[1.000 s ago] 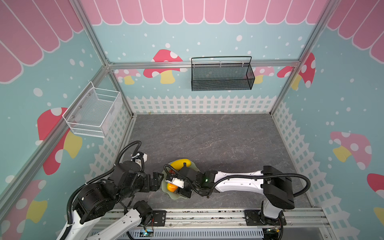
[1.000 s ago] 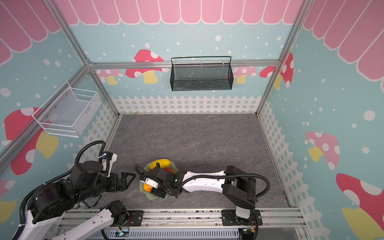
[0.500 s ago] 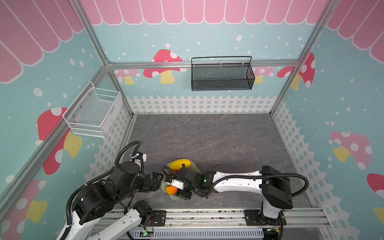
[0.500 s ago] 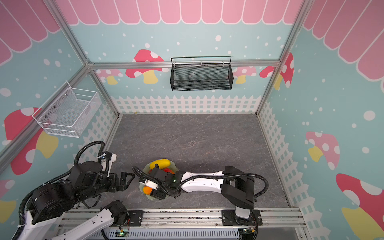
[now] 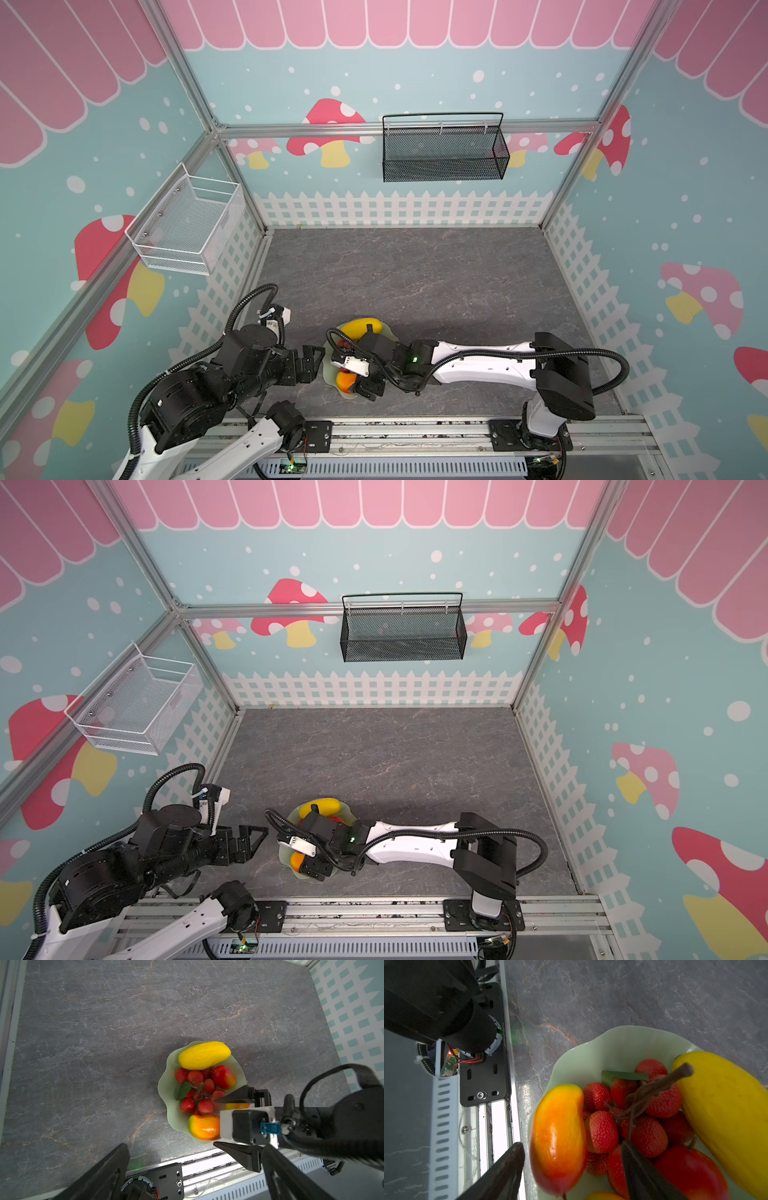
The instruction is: Place and organize the fake fruits in the fruit bowl
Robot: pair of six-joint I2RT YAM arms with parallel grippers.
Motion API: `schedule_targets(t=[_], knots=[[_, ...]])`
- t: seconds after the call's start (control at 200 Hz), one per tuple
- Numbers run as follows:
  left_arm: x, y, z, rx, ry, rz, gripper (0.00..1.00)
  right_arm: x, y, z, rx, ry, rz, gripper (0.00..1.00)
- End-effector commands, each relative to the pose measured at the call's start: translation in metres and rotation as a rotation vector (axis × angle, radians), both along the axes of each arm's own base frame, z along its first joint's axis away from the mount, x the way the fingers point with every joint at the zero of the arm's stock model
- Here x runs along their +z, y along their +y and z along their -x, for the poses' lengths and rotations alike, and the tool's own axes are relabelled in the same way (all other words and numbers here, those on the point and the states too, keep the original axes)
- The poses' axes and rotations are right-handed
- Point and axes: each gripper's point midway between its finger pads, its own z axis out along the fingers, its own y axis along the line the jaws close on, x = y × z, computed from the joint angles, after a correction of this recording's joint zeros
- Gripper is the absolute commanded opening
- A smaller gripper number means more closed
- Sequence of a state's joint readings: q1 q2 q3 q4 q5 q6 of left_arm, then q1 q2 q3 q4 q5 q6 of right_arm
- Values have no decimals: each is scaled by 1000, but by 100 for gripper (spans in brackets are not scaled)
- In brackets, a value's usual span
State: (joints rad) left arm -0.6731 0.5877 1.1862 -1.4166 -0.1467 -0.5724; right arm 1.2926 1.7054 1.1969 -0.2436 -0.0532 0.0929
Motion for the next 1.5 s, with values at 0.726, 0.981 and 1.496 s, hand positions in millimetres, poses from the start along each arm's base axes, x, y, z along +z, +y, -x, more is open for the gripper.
schedule_targets(t=[0.726, 0.981, 1.496], knots=[[-67, 93, -189, 606, -192, -168, 100, 73, -359, -249, -1193, -98, -359, 99], [-114, 151, -221, 832, -287, -343, 100, 48, -478, -256, -1511, -505, -295, 99], [-149, 102, -259, 517, -650, -278, 100, 6, -472, -262, -1344, -673, -347, 99]])
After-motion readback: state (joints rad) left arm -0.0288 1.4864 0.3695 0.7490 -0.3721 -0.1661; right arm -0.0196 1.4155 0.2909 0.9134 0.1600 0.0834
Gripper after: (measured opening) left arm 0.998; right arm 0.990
